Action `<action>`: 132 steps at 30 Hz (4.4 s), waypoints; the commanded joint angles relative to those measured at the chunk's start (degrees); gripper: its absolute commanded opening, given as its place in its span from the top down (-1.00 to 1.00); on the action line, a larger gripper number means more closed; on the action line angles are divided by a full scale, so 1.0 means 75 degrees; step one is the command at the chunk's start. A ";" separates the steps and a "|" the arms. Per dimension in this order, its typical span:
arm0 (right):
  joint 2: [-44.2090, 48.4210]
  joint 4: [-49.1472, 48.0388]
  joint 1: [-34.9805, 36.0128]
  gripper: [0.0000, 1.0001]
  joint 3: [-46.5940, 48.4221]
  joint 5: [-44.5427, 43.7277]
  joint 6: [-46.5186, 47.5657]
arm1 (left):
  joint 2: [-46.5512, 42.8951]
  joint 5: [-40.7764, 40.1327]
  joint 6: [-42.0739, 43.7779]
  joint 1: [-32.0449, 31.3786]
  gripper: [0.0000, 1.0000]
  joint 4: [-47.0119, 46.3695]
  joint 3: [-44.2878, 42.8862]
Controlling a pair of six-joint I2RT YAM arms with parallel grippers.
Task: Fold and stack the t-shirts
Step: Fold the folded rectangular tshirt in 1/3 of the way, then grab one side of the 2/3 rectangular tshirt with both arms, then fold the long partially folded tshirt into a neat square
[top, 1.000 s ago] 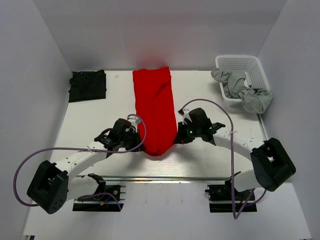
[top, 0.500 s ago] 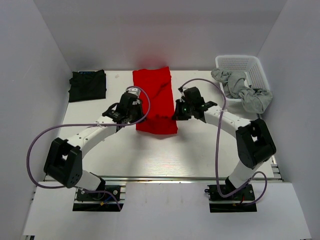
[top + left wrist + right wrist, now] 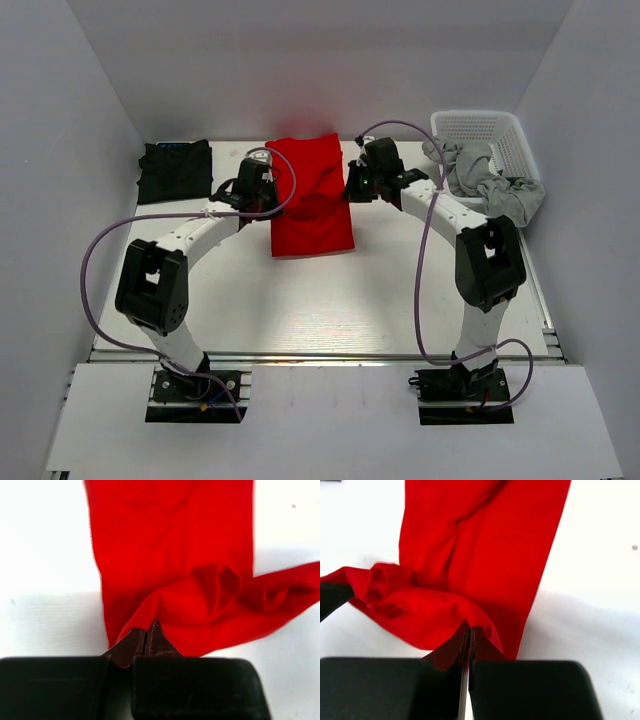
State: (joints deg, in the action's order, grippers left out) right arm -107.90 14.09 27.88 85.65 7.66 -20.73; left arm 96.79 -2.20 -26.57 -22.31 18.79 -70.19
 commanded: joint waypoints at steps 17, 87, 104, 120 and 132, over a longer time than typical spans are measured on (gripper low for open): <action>-0.2266 -0.0389 -0.0447 1.00 0.2373 0.0642 0.0386 | 0.1765 0.0902 0.0484 0.0865 1.00 -0.0816 -0.1539; -0.0263 -0.3519 -0.0694 1.00 -0.3591 0.3022 -0.0142 | 0.0279 0.2601 0.1374 0.0888 1.00 -0.2668 0.3028; 0.3520 -0.2185 -0.0471 1.00 -0.6132 0.3876 0.0045 | -0.4391 0.4917 0.0613 0.0408 1.00 -0.1849 0.5419; 0.6898 -0.0378 -0.0518 1.00 -0.5349 0.4406 0.0690 | -0.6766 0.6434 0.0144 0.0314 1.00 -0.0560 0.4472; 0.5939 -0.1643 -0.0553 1.00 -0.4928 0.2928 -0.0130 | -0.6205 0.4420 -0.0770 0.0466 1.00 -0.1285 0.4519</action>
State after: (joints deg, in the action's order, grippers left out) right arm -61.60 8.01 24.01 44.38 33.15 -19.29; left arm 48.64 35.44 -30.52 -19.18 12.78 -35.66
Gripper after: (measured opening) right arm 0.014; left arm 0.098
